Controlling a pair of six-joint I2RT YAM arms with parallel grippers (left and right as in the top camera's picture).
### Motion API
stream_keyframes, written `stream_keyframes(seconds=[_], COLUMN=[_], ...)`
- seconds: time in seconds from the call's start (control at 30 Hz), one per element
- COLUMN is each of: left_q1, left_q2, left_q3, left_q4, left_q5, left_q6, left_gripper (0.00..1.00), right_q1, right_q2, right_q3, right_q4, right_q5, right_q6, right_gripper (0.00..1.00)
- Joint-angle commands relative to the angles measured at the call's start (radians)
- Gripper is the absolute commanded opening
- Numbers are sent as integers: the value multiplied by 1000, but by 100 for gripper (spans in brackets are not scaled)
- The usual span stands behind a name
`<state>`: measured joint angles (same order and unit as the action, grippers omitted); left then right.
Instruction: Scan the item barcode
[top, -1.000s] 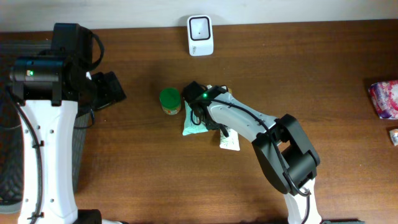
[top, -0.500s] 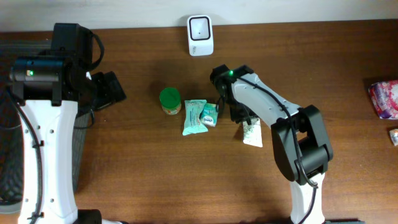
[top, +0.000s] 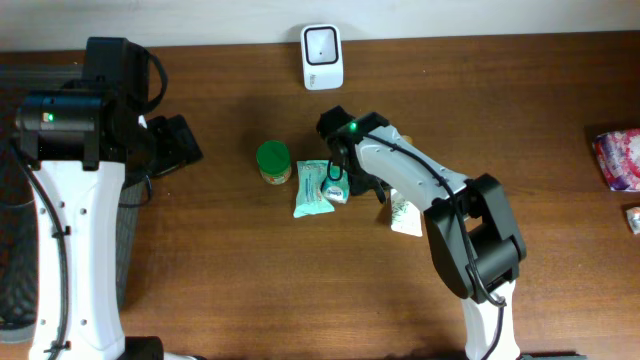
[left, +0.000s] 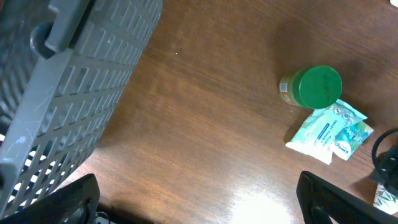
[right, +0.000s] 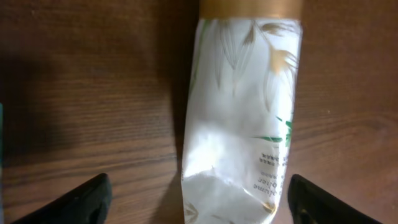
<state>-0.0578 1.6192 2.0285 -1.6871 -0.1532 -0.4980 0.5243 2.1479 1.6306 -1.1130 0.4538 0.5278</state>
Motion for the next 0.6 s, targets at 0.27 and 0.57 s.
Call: stream_keyframes(seconds=[0.27,0.57], left_q1=[4,4], left_q2=[-16,-16], left_q3=[11,11], left_q4=[-1,-1], left_q5=[0,0], left_q6=[-13,-13], left_gripper=[99,99], right_q1=[-72,-108], right_q2=[4,4], right_q3=[-132,-166], right_q4=[114,174], right_q5=[93,-10], right_q6=[11,-72], right_gripper=[91,78])
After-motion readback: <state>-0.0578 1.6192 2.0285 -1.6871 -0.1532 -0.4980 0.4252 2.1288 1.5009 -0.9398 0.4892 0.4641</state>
